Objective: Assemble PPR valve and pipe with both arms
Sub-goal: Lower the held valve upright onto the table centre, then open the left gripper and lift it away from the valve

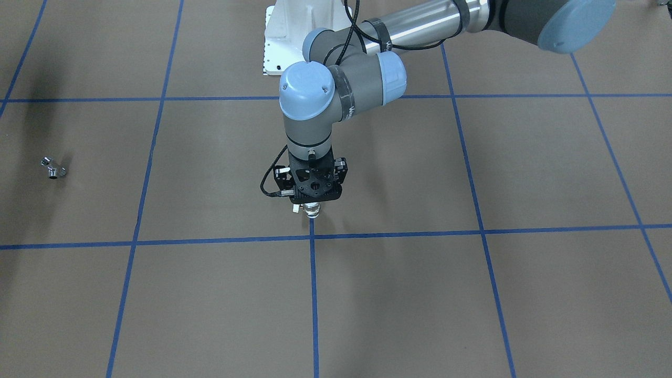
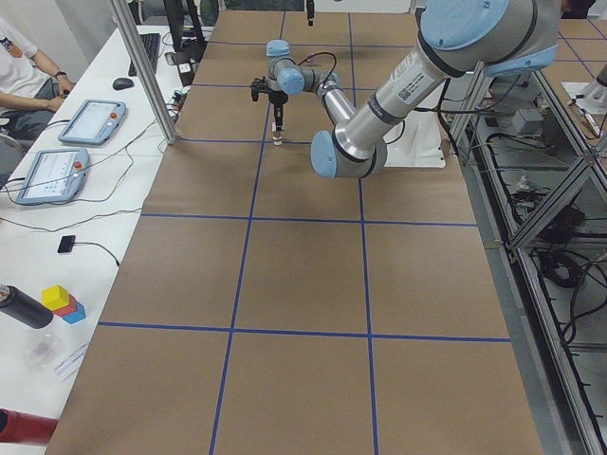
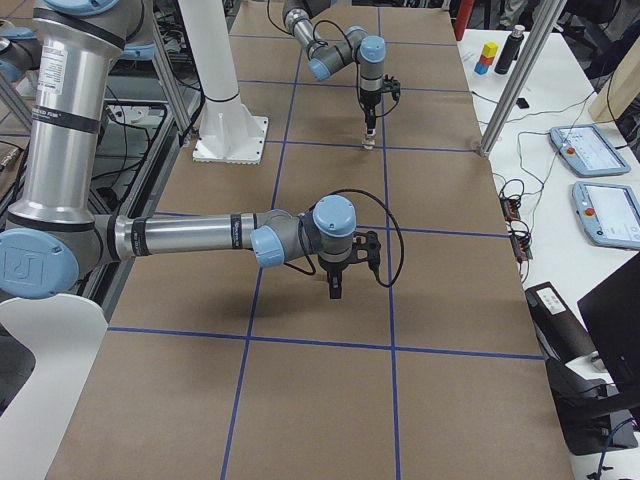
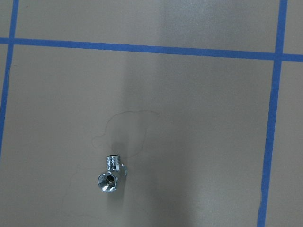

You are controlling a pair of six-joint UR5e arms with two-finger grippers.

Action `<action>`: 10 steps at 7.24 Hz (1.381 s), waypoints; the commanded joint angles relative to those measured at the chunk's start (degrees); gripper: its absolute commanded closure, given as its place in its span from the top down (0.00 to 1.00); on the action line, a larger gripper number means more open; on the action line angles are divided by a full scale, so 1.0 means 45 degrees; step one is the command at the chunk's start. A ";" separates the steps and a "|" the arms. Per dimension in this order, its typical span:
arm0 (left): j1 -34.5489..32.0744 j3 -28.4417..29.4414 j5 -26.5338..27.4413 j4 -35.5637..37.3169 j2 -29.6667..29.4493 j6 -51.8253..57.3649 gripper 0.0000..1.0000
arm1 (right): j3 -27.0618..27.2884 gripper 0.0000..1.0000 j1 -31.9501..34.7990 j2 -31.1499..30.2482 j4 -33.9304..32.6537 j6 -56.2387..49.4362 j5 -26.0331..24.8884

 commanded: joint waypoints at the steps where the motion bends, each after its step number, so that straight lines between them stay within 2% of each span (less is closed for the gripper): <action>1: -0.0047 -0.0685 -0.0020 0.0211 0.0083 -0.0032 0.74 | 0.0000 1.00 0.0000 0.0000 0.0000 0.0000 0.0000; 2: -0.0105 -0.1986 -0.0058 0.0715 0.0703 -0.0032 0.75 | 0.0000 1.00 0.0000 0.0000 0.0019 0.0000 -0.0019; 3: -0.0125 -0.4726 -0.0059 0.1455 0.2624 0.0123 0.76 | -0.0116 1.00 -0.0020 -0.0019 0.0020 -0.0019 -0.0097; 4: -0.0319 -0.6706 -0.0136 0.1501 0.4344 0.0337 0.77 | -0.0310 1.00 -0.0310 -0.0019 0.0039 -0.0019 -0.0136; 5: -0.0785 -0.8292 -0.0562 0.1482 0.5908 0.1518 0.77 | -0.0332 0.99 -0.0719 0.0058 0.0039 0.0000 -0.0562; 6: -0.1717 -0.9352 -0.1321 0.1463 0.7645 0.3116 0.77 | -0.0545 0.99 -0.1032 0.0368 0.0039 0.0252 -0.0586; 8: -0.3962 -0.9578 -0.4028 0.1520 0.9336 0.5602 0.77 | -0.0664 0.98 -0.2298 0.1401 0.0039 0.1982 -0.1050; 9: -0.4417 -0.9539 -0.4778 0.1482 0.9806 0.5864 0.77 | -0.0606 0.98 -0.3059 0.1754 0.0271 0.3365 -0.1615; 10: -0.4422 -0.9481 -0.4727 0.1463 0.9850 0.5905 0.83 | -0.0683 0.98 -0.3937 0.1661 0.1782 0.4520 -0.2510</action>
